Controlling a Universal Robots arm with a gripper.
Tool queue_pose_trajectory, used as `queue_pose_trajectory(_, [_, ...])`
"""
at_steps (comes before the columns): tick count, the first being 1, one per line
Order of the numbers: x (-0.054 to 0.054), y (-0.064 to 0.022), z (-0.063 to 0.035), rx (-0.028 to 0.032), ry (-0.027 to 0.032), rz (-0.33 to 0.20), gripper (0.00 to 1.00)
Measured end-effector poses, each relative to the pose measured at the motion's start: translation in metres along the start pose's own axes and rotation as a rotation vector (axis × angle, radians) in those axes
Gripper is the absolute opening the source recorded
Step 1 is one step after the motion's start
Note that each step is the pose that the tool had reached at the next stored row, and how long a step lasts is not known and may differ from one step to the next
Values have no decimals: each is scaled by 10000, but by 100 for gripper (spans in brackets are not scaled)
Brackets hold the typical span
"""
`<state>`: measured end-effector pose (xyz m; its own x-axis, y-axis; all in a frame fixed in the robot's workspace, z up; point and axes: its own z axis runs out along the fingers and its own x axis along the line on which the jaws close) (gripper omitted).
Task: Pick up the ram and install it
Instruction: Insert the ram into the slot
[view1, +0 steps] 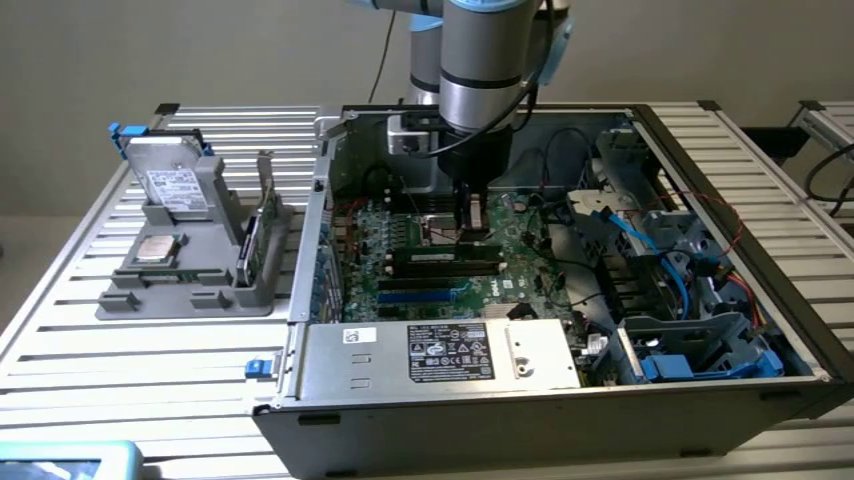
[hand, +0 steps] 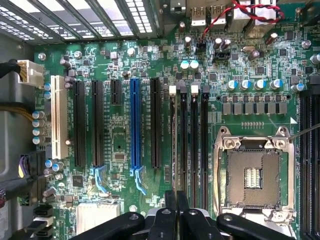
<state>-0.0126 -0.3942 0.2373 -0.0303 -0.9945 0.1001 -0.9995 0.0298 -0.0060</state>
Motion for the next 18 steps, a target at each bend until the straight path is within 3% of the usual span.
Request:
queue_pose_trajectory(11, [-17, -4, 3, -35, 5, -3, 12])
queue_pose_trajectory(15, [-21, -4, 4, -31, 77, -18, 12])
queue_pose_trajectory(18, [-27, -4, 4, -27, 85, -49, 12])
